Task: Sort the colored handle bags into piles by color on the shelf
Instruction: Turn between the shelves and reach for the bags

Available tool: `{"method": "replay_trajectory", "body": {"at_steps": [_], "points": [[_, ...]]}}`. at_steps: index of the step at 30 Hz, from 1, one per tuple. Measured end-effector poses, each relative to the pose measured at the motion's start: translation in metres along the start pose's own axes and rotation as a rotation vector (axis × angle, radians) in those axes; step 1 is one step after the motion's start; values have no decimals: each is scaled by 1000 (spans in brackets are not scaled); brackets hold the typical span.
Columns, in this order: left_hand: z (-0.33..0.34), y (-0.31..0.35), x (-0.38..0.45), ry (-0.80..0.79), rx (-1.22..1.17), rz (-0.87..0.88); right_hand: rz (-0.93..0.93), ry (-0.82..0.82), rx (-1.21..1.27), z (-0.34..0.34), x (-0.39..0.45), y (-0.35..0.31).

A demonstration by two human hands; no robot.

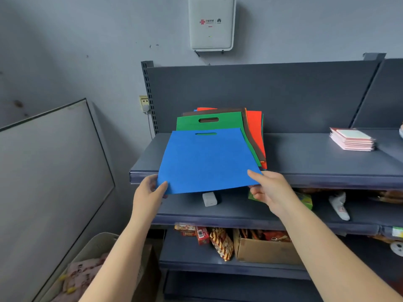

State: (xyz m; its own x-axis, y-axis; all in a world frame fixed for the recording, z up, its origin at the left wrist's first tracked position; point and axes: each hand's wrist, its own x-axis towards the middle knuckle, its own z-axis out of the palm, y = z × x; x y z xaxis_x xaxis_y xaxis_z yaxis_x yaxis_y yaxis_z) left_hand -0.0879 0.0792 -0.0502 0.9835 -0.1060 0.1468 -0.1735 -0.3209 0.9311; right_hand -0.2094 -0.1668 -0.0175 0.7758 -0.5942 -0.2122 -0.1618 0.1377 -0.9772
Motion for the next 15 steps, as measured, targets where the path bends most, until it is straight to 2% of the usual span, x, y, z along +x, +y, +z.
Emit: {"method": "replay_trajectory", "body": {"at_steps": [2, 4, 9, 13, 15], "points": [[3, 7, 3, 25, -15, 39, -11, 5, 6, -4, 9, -6], [8, 15, 8, 28, 44, 91, -89, 37, -111, -9, 19, -12], [24, 36, 31, 63, 248, 148, -281, 263, -328, -35, 46, -28], [32, 40, 49, 98, 419, 45, -271, 304, -310, -56, 67, -31], [33, 40, 55, 114, 414, -42, -250, 301, -269, -61, 78, -32]]}}
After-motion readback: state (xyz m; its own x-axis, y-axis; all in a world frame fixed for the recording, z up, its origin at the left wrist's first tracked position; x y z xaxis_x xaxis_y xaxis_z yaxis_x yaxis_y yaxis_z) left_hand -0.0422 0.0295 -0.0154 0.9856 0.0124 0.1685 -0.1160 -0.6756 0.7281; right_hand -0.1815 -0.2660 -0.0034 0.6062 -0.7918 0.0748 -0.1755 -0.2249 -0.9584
